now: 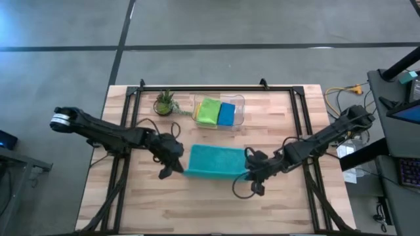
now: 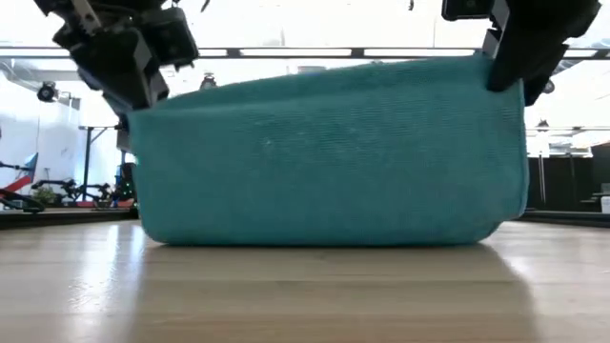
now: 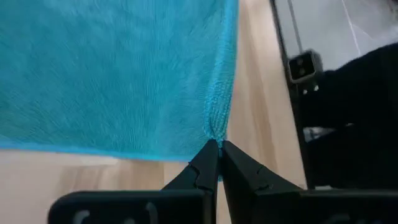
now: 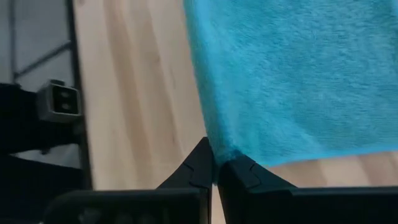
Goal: Fold microfiber towels
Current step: Fold the light blue microfiber towel
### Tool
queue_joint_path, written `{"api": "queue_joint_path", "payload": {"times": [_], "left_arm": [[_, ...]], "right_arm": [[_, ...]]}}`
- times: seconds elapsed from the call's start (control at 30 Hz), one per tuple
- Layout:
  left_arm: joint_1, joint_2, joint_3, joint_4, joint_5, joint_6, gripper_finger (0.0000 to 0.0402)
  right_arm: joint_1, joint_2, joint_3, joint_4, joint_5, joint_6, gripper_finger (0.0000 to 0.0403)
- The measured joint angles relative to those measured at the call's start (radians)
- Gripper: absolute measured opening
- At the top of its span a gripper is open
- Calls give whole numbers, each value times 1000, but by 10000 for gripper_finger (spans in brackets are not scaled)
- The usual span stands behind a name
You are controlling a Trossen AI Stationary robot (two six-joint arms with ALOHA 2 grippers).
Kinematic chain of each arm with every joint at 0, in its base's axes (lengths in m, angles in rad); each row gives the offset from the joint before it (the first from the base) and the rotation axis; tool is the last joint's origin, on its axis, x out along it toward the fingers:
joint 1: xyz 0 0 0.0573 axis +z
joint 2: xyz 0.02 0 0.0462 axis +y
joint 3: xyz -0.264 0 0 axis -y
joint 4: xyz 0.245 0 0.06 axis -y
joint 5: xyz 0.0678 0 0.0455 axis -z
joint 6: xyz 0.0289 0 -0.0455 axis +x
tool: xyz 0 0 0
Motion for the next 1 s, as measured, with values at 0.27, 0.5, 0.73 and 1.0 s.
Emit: {"api": "queue_joint_path", "payload": {"times": [0.27,0.5,0.73,1.0], "left_arm": [[-13,96,-7,149,76,2,0],[-14,105,-11,192,10,27,0],[-14,77,-12,191,-128,83,0],[-9,72,-12,195,-195,91,0]], "right_arm": [[50,-10,-68,28,-1,130,8],[58,-18,-117,64,-4,170,8],[35,-14,-140,51,0,147,8],[-42,-18,-186,51,3,146,8]]}}
